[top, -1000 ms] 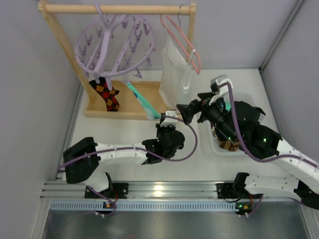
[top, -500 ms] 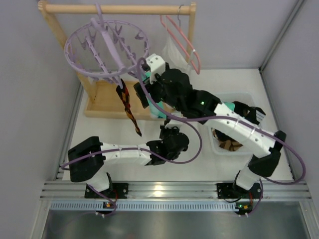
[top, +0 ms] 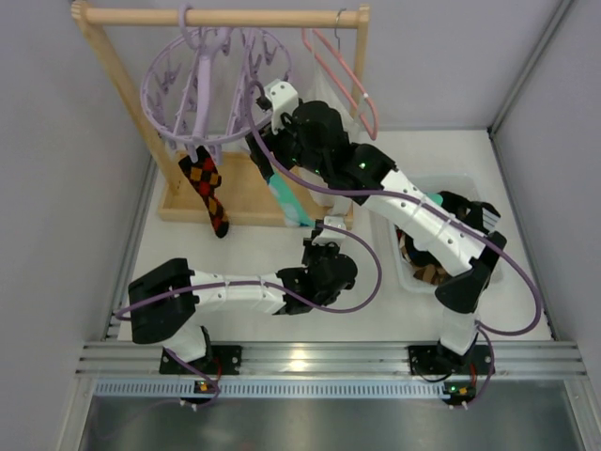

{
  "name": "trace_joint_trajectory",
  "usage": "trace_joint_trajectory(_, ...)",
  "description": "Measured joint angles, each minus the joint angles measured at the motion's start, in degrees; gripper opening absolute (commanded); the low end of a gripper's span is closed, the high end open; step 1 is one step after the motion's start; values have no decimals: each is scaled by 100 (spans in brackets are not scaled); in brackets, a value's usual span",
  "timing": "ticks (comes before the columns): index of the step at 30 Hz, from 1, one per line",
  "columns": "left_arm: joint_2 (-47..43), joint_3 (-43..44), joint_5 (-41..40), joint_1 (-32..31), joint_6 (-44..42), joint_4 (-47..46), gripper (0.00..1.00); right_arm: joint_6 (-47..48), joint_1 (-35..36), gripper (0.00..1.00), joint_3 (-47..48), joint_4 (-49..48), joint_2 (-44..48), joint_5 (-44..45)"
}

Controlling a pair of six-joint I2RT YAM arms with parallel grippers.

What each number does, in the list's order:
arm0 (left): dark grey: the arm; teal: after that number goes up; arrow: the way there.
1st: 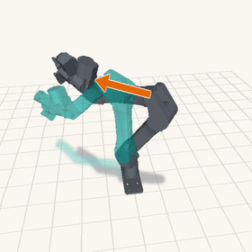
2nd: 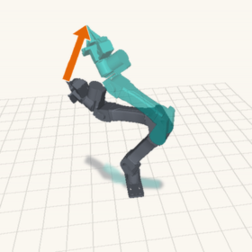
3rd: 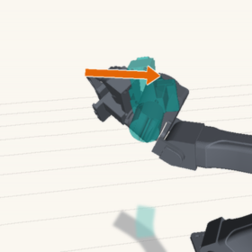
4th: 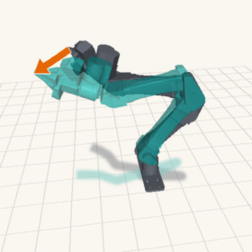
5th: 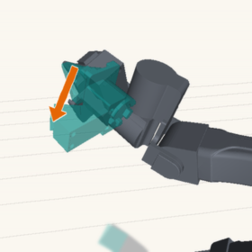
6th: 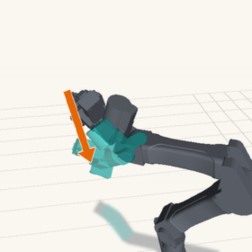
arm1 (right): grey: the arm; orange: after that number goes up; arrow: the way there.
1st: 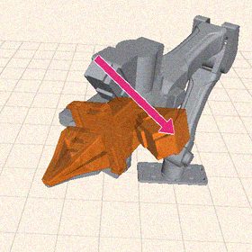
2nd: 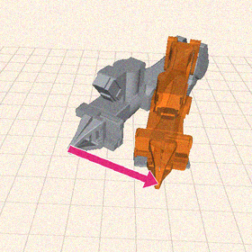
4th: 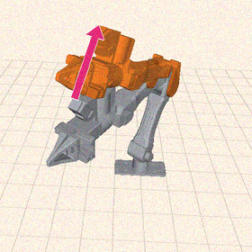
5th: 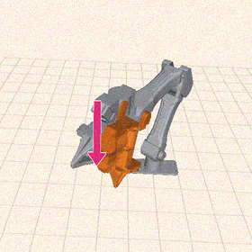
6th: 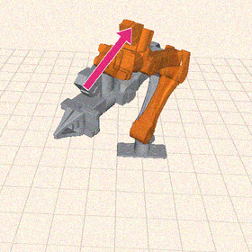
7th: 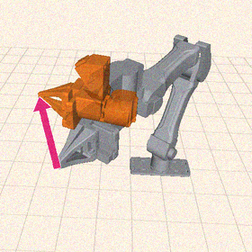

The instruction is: Remove the socks clipped to the hanger

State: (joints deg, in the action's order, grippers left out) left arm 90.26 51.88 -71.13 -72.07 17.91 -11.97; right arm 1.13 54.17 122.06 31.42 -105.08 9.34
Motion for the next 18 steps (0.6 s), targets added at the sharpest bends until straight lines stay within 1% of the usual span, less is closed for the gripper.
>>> trace_joint_trajectory(4, 2, 0, 37, 0, 0, 0, 0, 0, 44, 81, 74, 4, -98, -66)
trace_joint_trajectory(11, 2, 0, 74, -24, -2, 0, 0, 28, 151, 77, 87, -4, -129, -105)
trace_joint_trajectory(18, 2, 0, 76, -72, -7, 0, 0, 103, 157, 72, 651, -9, -581, -85)
